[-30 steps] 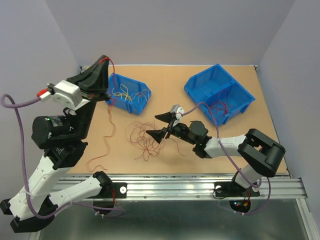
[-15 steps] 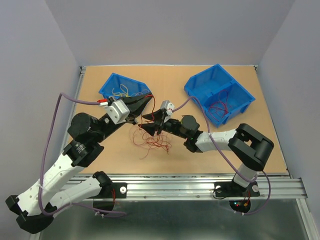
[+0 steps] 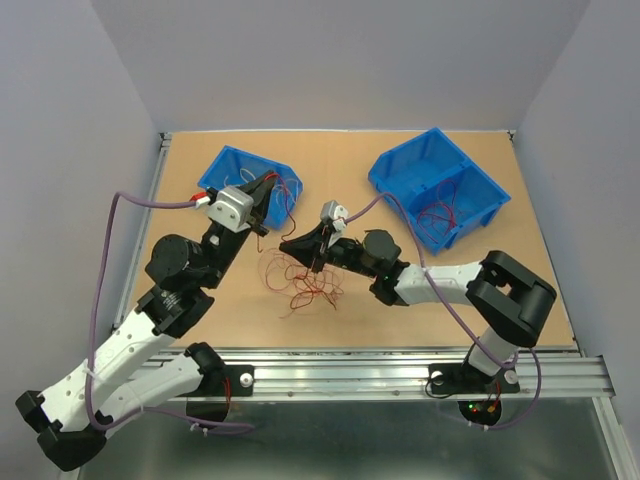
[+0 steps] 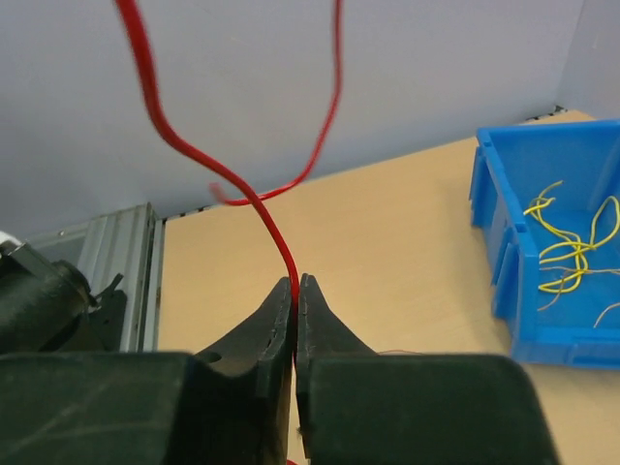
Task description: Untangle the cables
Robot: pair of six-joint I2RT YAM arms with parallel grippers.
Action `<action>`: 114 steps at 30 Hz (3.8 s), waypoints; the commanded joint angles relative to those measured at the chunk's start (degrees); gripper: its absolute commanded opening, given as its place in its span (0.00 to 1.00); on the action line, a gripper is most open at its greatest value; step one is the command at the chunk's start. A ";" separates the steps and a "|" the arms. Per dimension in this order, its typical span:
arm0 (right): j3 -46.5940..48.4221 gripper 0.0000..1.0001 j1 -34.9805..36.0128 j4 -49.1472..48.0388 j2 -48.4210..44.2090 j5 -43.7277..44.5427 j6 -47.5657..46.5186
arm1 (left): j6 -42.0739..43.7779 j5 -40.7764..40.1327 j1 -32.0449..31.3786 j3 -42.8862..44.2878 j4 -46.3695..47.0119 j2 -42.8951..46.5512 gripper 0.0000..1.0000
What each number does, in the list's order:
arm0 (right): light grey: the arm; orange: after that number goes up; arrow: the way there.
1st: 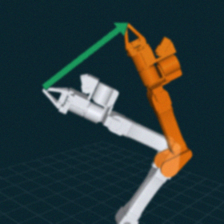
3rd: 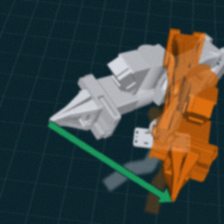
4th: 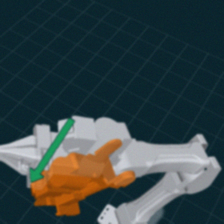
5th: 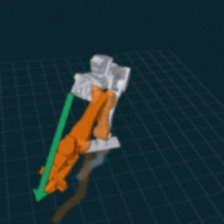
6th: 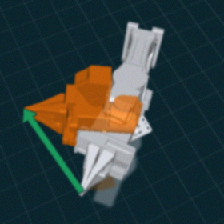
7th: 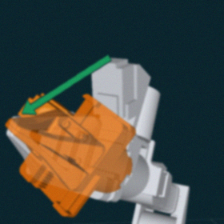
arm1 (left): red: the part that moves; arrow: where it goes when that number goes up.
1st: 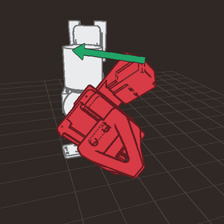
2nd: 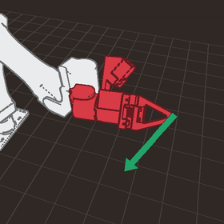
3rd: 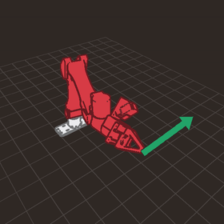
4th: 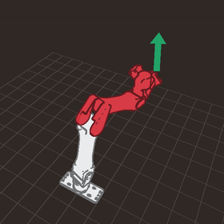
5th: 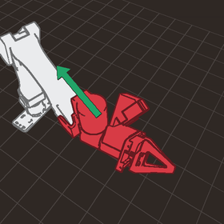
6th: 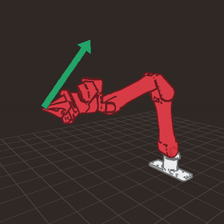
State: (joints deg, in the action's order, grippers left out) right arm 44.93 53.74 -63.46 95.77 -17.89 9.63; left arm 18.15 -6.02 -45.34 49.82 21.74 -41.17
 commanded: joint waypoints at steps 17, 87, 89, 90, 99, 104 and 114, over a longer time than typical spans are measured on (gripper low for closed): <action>-5.21 0.01 0.76 13.27 -27.63 -15.43 5.57 | -1.80 -8.06 8.86 -0.79 9.65 -21.37 0.00; 11.15 0.01 -51.63 41.84 -19.05 27.46 13.66 | -9.72 43.29 -4.14 75.86 15.44 -102.43 0.00; 10.88 0.01 -51.80 41.23 -17.81 27.99 14.19 | -9.10 41.80 -4.05 76.13 15.88 -104.02 0.00; 11.14 0.01 -51.80 40.96 -17.20 27.65 14.19 | -8.84 41.36 -3.97 76.12 15.88 -104.29 0.00; 16.34 0.01 -51.98 40.71 -18.24 19.05 15.94 | -9.45 40.13 -2.04 72.97 15.88 -101.93 0.03; 23.61 0.00 -51.71 48.95 -19.92 11.75 22.44 | -10.59 41.26 -0.10 69.53 15.97 -98.85 0.03; 32.05 0.00 -51.63 50.89 -16.59 11.03 31.68 | -12.18 43.11 0.96 64.88 17.11 -93.13 0.01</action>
State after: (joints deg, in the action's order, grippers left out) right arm 71.55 2.22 -13.47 77.73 -6.28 37.95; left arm 6.31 35.77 -43.83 116.46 34.59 -140.88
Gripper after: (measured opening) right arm 0.036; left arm 0.062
